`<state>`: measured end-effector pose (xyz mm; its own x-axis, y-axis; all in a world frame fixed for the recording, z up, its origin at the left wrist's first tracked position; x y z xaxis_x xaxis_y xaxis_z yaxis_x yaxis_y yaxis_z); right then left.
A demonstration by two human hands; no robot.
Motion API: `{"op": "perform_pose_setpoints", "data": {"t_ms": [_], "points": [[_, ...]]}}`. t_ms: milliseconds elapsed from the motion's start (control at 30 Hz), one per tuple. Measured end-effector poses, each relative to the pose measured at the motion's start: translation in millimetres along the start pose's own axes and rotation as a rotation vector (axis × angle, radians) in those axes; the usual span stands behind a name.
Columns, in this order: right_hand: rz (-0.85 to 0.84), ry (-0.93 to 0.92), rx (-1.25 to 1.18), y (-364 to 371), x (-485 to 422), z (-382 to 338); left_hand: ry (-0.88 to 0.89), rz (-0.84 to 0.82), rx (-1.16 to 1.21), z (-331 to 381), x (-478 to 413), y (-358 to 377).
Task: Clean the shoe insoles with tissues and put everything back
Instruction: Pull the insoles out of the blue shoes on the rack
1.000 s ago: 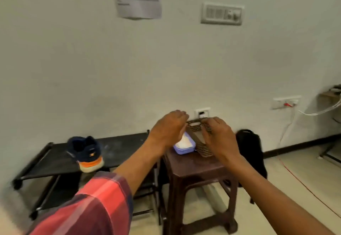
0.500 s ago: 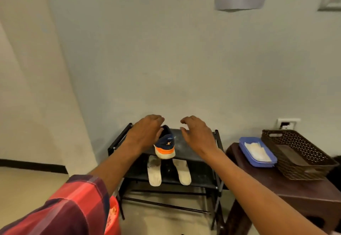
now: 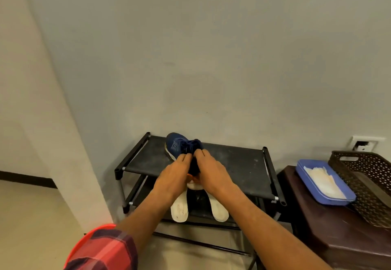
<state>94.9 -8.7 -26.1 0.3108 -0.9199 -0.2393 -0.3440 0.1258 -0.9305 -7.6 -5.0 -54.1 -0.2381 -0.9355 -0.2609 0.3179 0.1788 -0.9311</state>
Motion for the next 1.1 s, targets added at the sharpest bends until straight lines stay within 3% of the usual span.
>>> {"op": "perform_pose_setpoints", "data": {"t_ms": [133, 300, 633, 867, 967, 1100], "points": [[0.064, -0.041, -0.039, -21.8, 12.1, 4.0, 0.049, 0.019, -0.035, 18.2, -3.4, -12.5], [0.18, -0.036, 0.0, -86.4, 52.6, 30.1, 0.177, 0.084, 0.006, 96.8, -2.4, -48.6], [0.398, 0.189, 0.093, -284.3, 235.5, 163.5, 0.6, 0.204, 0.151, 387.7, 5.7, -88.4], [0.471, 0.527, 0.253, -360.7, 447.6, 284.6, 0.905, 0.113, 0.302, 627.6, 83.3, -22.4], [0.432, 0.686, 0.242, -350.5, 538.0, 331.6, 0.994, 0.05, 0.356, 702.7, 134.5, 31.8], [0.376, 0.893, 0.165, -289.7, 654.6, 385.3, 1.033, -0.203, 0.444, 761.6, 214.6, 141.7]]}}
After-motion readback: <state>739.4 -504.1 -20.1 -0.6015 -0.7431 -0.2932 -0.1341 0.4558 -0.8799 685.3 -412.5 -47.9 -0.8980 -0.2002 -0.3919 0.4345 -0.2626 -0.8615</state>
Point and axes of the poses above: each hand's wrist, its own x-axis away from the middle knuckle, its own y-axis out of the palm, z = x × y, the point moved 8 cm from there along -x, towards the middle knuckle
